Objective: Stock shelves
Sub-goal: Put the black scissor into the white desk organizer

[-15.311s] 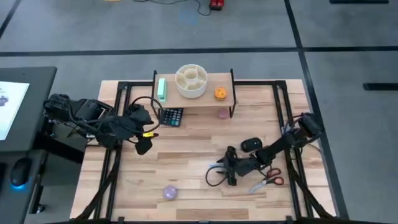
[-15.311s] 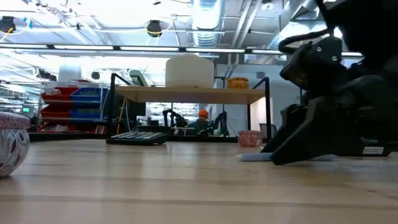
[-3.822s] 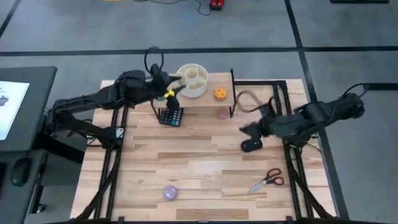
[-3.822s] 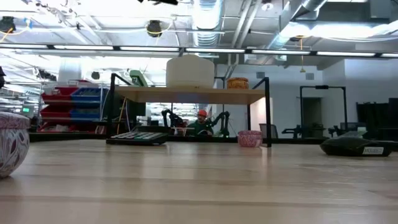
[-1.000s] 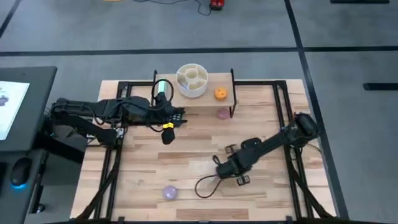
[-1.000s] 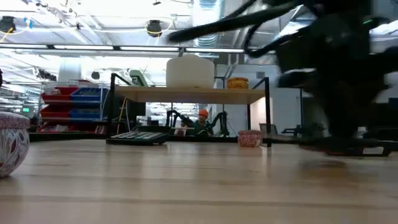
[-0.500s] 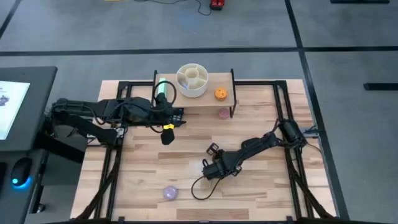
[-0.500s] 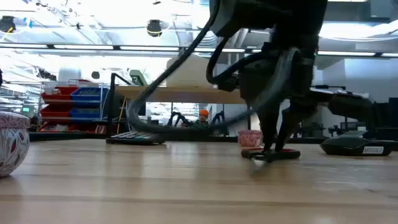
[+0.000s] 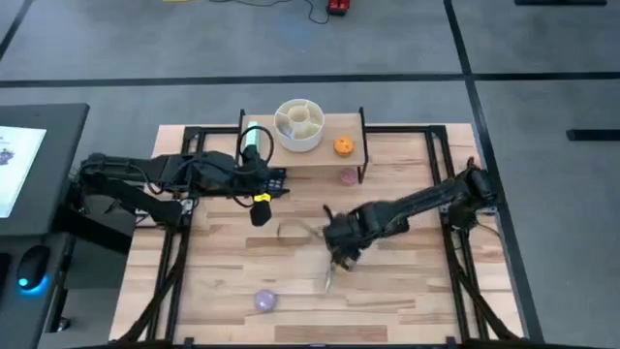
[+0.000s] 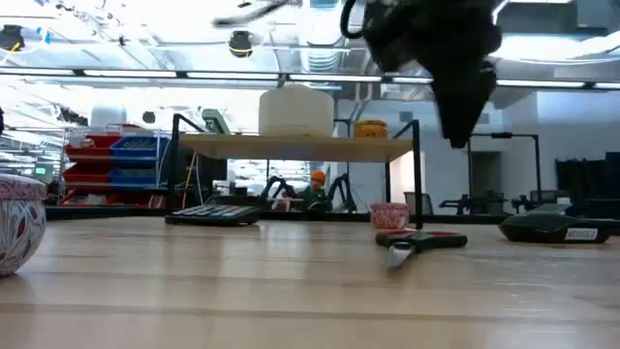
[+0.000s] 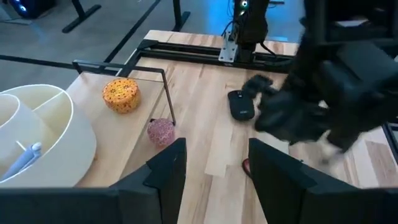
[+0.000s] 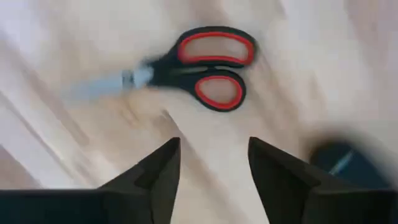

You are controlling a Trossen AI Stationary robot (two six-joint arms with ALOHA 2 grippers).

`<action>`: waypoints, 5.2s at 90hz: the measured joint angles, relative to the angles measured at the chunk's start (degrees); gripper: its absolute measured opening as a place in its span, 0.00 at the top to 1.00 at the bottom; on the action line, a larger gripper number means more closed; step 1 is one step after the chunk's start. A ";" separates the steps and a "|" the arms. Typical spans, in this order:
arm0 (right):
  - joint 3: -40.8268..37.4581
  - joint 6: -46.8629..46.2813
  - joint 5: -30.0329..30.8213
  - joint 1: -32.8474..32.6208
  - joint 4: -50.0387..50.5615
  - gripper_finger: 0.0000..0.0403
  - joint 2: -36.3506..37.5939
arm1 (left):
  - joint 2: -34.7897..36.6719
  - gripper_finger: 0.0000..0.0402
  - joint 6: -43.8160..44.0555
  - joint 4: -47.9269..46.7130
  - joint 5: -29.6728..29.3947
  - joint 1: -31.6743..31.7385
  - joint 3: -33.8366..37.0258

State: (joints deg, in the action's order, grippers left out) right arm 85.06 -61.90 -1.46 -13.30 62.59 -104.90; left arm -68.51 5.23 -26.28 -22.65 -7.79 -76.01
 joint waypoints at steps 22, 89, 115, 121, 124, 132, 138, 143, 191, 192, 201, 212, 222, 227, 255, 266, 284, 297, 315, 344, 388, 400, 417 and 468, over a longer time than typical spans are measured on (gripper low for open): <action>0.02 -33.99 1.30 2.55 -11.12 0.53 -1.44 | 0.00 0.62 -1.28 0.04 0.04 0.00 0.00; -5.17 -47.39 -0.23 3.86 -15.52 0.53 -8.79 | 0.00 0.62 -2.55 0.15 3.26 -0.05 0.00; -7.45 -51.25 -0.83 4.49 -16.16 0.53 -8.75 | 0.00 0.62 -2.43 0.15 3.37 -0.07 0.00; -7.45 -51.32 -0.87 4.28 -16.12 0.53 -8.75 | 0.00 0.62 -2.45 0.13 3.37 -0.07 0.00; -7.45 -51.70 -0.87 4.28 -16.19 0.53 -8.75 | 0.00 0.62 -2.43 0.15 3.37 -0.07 0.00; -7.45 -52.28 -0.50 3.90 -16.26 0.53 -8.69 | 0.00 0.62 -2.43 0.15 3.37 -0.07 0.00; -7.48 -52.30 0.12 3.61 -16.07 0.53 -8.11 | 0.00 0.62 -2.43 0.15 3.37 -0.07 0.00; -7.50 -52.30 0.31 3.42 -15.86 0.53 -7.64 | 0.00 0.62 -2.43 0.16 3.37 -0.07 0.00; -12.09 -56.78 0.26 2.62 -21.35 0.56 -7.04 | 0.00 0.62 -2.20 0.33 3.30 -0.05 0.00; -12.22 -56.81 0.25 2.62 -21.67 0.56 -7.04 | 0.00 0.62 -2.10 0.33 3.30 -0.07 0.00; -12.85 -56.81 0.49 2.73 -22.22 0.60 -6.97 | 0.00 0.62 -1.74 0.34 3.36 -0.07 0.00; -14.12 -56.24 0.16 3.09 -22.98 0.64 -6.75 | 0.00 0.62 -1.57 0.33 3.39 -0.07 0.00; -15.78 -52.74 -0.07 3.27 -24.51 0.68 -6.59 | 0.00 0.62 -1.55 0.33 3.39 -0.07 0.00; -16.37 -51.23 -0.26 3.28 -24.68 0.72 -6.61 | 0.00 0.62 -1.55 0.35 3.41 -0.07 0.00; -17.59 -45.31 1.30 2.78 -25.40 0.90 -6.62 | 0.00 0.62 -1.53 0.35 3.41 -0.07 0.00; -16.68 -42.15 2.58 2.36 -24.37 0.90 -6.67 | 0.00 0.62 -1.53 0.35 3.41 -0.07 0.00; -12.10 -35.51 5.77 2.14 -19.58 0.93 -6.58 | 0.00 0.62 -1.53 0.37 3.04 -0.07 0.00; -9.06 -30.73 6.64 2.18 -17.10 0.99 -6.87 | 0.00 0.62 -1.39 0.37 2.95 -0.07 0.00; -8.72 -27.95 4.85 2.58 -16.91 0.97 -6.76 | 0.00 0.62 -1.07 0.40 2.91 -0.06 0.00; -7.45 -24.60 5.16 2.31 -14.74 0.85 -6.58 | 0.02 0.62 -0.88 0.41 2.89 -0.07 0.00; -4.81 -19.19 4.44 1.76 -8.31 0.78 -6.34 | 0.02 0.62 -0.90 0.40 2.78 -0.04 0.00; -5.43 -20.30 4.23 1.40 -4.57 0.68 -6.35 | 0.02 0.62 -0.90 0.42 2.78 -0.07 0.00; -7.98 -19.28 3.48 2.92 -6.68 0.62 -6.44 | 0.02 0.62 -0.90 0.42 2.78 -0.06 0.00; -15.00 -23.89 0.55 4.13 -17.00 0.89 -6.08 | 0.02 0.62 -0.04 0.41 2.80 -0.07 0.00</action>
State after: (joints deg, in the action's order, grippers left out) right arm 70.05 -85.79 -0.91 -9.17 45.59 -110.98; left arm -68.49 5.19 -25.88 -19.86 -7.86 -76.01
